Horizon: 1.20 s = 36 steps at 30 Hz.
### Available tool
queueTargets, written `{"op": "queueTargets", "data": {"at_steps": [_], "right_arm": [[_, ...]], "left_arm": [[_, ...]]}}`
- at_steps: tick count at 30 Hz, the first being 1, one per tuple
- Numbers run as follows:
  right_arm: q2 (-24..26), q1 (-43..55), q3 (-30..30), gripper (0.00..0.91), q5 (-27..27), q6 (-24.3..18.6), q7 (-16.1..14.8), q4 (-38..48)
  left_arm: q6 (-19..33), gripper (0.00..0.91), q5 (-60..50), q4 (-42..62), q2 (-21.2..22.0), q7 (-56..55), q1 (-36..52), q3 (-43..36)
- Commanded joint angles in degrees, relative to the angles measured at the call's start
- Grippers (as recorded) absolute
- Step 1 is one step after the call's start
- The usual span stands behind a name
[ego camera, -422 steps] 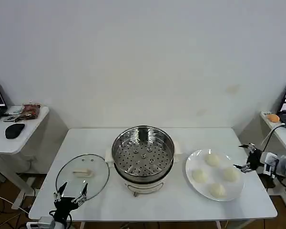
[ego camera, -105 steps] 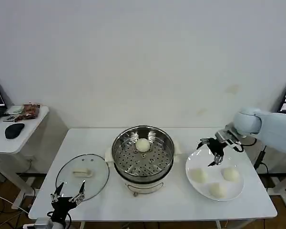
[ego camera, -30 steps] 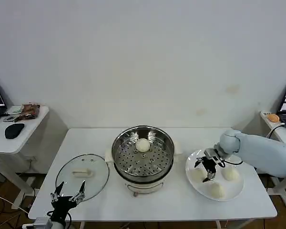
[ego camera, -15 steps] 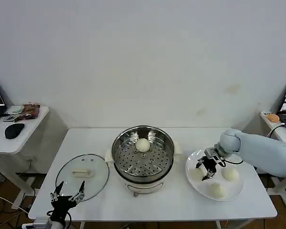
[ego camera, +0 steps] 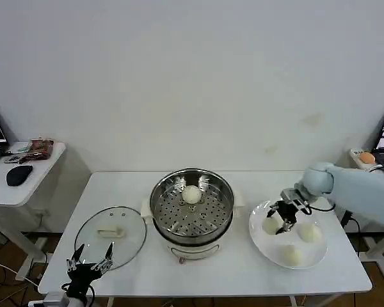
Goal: Take steamed baozi put them in steamer then cover it.
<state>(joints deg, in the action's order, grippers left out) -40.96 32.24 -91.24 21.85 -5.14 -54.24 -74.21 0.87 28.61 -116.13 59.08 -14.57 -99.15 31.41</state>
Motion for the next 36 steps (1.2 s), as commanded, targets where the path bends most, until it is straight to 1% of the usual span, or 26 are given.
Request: {"op": "queueTargets", "data": {"at_steps": [1,3,4,5,9,10,11,14,16,21,24,28,36], "right_arm": [[-1.17,16.14,-9.53,0.655,7.37,0.39,0.07,-5.71],[-2.47,19.44,-11.41,0.655,9.32,0.97,0.26,-6.57],[-2.92,20.29,-11.82,0.665,9.91,1.05,0.26,-6.66],[-3.25,20.89,-12.10,0.655,10.35,1.21,0.26,-6.77],[-5.99,25.43,-14.26,0.665,14.40,2.36,0.39,-7.41],[-6.32,25.88,-14.44,0.655,14.74,2.42,0.43,-7.42],[-7.01,26.36,-14.63,0.665,15.43,2.66,0.47,-7.43],[-8.79,27.44,-14.69,0.665,18.54,3.87,1.04,-7.63],[-10.67,28.15,-14.49,0.665,21.56,5.38,1.76,-8.02],[-15.18,28.19,-13.18,0.665,26.51,8.57,3.61,-8.32],[-18.84,27.16,-12.52,0.665,28.22,9.71,4.82,-7.85],[-22.93,25.42,-11.50,0.665,32.16,11.70,6.55,-6.39],[-30.03,21.18,-9.42,0.665,36.66,14.19,9.99,-3.07]], "left_arm": [[0.20,0.907,-0.13,0.44,-0.17,-0.37,0.23,-0.13],[0.48,0.907,-0.34,0.77,-0.25,-0.44,0.32,-0.26],[0.58,0.907,-0.34,0.82,-0.23,-0.45,0.32,-0.31],[0.68,0.907,-0.32,0.83,-0.24,-0.52,0.33,-0.34],[0.85,0.907,-0.26,0.72,-0.16,-0.62,0.34,-0.54],[0.85,0.907,-0.27,0.73,-0.15,-0.65,0.44,-0.58],[0.84,0.907,-0.26,0.73,-0.17,-0.66,0.50,-0.64],[0.85,0.907,-0.34,0.97,-0.23,-0.72,0.75,-0.79],[0.98,0.907,-0.68,1.16,-0.27,-0.76,0.77,-0.94],[1.03,0.907,-1.01,0.77,-0.22,-0.93,0.30,-1.10],[1.05,0.907,-1.36,0.49,-0.20,-0.93,0.07,-1.19],[1.17,0.907,-1.66,0.57,0.10,-1.05,0.03,-1.39],[1.41,0.907,-1.91,0.69,0.22,-1.25,0.02,-1.37]]}}
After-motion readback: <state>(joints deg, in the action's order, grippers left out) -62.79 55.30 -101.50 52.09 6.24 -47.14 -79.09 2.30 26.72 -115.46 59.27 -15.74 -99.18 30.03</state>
